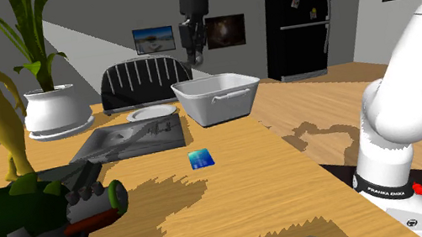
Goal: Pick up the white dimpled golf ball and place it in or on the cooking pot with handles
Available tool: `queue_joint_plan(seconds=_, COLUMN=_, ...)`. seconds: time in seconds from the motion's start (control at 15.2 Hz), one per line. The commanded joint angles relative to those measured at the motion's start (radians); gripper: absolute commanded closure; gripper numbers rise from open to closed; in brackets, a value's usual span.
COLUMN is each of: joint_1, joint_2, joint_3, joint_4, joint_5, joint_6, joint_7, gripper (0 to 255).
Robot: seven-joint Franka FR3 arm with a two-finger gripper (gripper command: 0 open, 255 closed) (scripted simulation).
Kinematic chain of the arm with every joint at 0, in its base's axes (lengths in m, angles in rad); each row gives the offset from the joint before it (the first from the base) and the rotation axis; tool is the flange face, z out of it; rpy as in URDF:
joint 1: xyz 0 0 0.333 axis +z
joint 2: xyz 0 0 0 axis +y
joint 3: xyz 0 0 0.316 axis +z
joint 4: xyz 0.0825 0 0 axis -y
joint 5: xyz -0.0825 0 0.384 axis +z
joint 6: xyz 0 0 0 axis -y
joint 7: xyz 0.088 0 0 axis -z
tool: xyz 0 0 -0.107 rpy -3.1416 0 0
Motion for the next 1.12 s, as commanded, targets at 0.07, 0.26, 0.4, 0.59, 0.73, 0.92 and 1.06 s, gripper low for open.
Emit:
queue_joint_plan(seconds=0.07, joint_1=-0.024, joint_2=0.004, joint_3=-0.051, joint_4=0.006, joint_5=-0.007, joint_6=-0.005, joint_7=-0.074, gripper=255)
queue_joint_plan(seconds=0.26, joint_1=-0.049, joint_2=0.026, joint_3=-0.1, joint_4=0.026, joint_5=-0.014, joint_6=-0.009, joint_7=-0.146, gripper=255)
queue_joint_plan(seconds=0.4, joint_1=-0.065, joint_2=0.045, joint_3=-0.132, joint_4=0.046, joint_5=-0.018, joint_6=-0.012, joint_7=-0.193, gripper=255)
queue_joint_plan(seconds=0.59, joint_1=-0.083, joint_2=0.066, joint_3=-0.164, joint_4=0.054, joint_5=-0.02, joint_6=-0.002, joint_7=-0.243, gripper=255)
queue_joint_plan(seconds=0.73, joint_1=-0.083, joint_2=0.059, joint_3=-0.164, joint_4=0.02, joint_5=-0.02, joint_6=0.025, joint_7=-0.244, gripper=255)
queue_joint_plan(seconds=0.92, joint_1=-0.083, joint_2=0.051, joint_3=-0.164, joint_4=-0.029, joint_5=-0.02, joint_6=0.066, joint_7=-0.246, gripper=255)
queue_joint_plan(seconds=1.06, joint_1=-0.083, joint_2=0.046, joint_3=-0.164, joint_4=-0.06, joint_5=-0.02, joint_6=0.093, joint_7=-0.248, gripper=255)
